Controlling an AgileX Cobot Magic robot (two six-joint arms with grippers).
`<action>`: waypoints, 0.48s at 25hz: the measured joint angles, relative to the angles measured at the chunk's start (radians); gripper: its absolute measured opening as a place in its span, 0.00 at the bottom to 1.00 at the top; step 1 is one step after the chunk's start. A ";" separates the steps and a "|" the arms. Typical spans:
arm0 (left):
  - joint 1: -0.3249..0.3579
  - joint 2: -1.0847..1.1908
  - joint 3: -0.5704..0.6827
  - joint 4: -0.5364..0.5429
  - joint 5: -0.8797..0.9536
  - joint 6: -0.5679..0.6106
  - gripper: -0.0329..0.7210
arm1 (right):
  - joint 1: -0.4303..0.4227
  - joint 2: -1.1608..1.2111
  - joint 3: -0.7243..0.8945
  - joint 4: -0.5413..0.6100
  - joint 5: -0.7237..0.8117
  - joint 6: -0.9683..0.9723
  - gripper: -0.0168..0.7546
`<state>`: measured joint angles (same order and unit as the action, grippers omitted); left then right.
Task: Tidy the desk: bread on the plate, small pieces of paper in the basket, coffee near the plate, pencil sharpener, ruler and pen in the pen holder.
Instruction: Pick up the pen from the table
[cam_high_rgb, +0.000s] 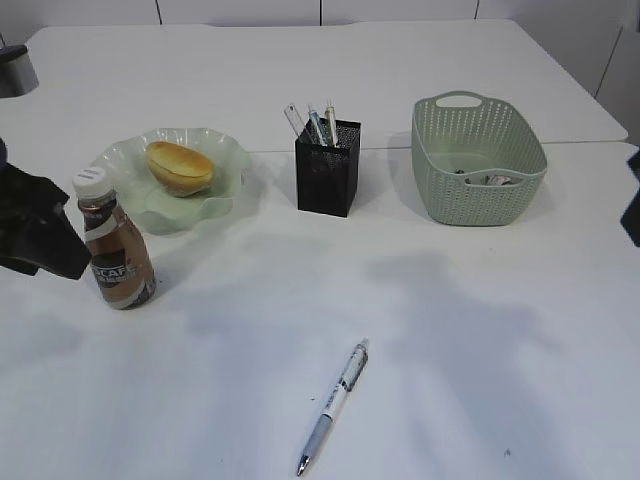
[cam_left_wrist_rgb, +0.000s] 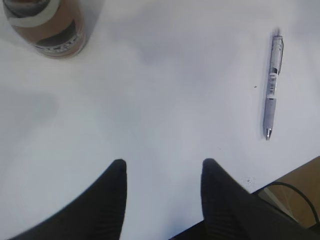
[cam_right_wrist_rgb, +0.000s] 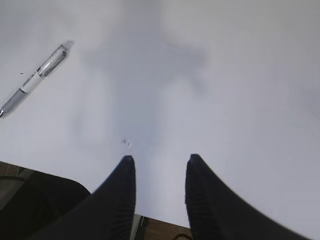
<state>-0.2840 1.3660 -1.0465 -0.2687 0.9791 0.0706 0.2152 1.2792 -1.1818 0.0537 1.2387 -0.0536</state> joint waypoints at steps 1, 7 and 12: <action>-0.005 0.000 0.000 0.000 0.000 0.000 0.49 | 0.000 -0.083 0.039 -0.021 0.002 0.020 0.39; -0.066 0.000 0.000 0.000 0.000 0.026 0.49 | 0.000 -0.182 0.108 -0.036 0.005 0.054 0.39; -0.147 0.000 0.000 0.000 -0.017 0.041 0.49 | 0.000 -0.226 0.195 -0.087 0.005 0.095 0.39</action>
<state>-0.4312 1.3660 -1.0465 -0.2687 0.9626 0.1117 0.2152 1.0530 -0.9865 -0.0331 1.2441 0.0414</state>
